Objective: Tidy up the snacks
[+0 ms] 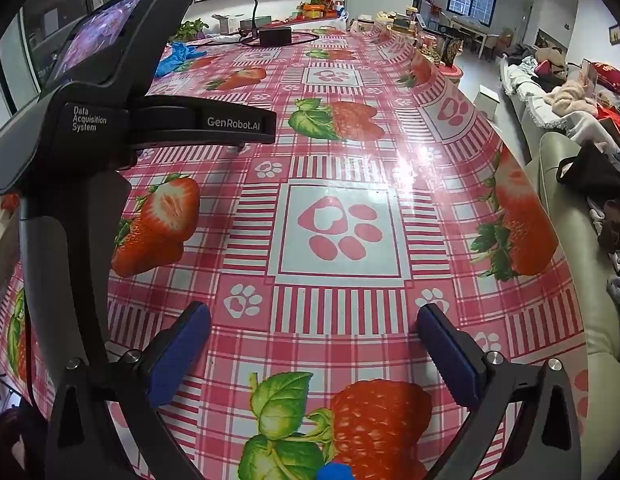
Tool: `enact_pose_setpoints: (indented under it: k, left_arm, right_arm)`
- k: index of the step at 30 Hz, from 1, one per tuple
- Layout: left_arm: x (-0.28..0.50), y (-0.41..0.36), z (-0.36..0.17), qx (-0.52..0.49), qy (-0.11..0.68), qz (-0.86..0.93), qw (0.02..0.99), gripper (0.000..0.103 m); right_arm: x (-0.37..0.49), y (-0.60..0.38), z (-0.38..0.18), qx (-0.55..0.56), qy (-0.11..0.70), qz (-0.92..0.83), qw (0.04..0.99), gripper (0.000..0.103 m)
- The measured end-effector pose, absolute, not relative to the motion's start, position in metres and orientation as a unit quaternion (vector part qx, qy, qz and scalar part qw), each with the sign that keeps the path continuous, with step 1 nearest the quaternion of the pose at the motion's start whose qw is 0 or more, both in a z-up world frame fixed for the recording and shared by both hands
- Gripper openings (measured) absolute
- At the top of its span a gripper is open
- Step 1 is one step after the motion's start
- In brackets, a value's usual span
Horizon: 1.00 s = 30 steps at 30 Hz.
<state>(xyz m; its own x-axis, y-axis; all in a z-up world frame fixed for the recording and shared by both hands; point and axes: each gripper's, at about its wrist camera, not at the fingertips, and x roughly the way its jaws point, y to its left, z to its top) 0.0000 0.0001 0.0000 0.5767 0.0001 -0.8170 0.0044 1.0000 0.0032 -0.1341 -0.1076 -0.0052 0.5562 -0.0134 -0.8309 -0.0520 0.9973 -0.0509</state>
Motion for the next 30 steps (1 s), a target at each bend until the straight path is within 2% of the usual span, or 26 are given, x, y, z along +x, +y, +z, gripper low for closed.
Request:
enact_pose_setpoints:
  k: [30]
  left_arm:
    - [0.0000, 0.0001, 0.0001, 0.002, 0.460, -0.001, 0.888, 0.103]
  right_arm:
    - [-0.1352, -0.1048, -0.0055, -0.035, 0.474, 0.012, 0.880, 0.103]
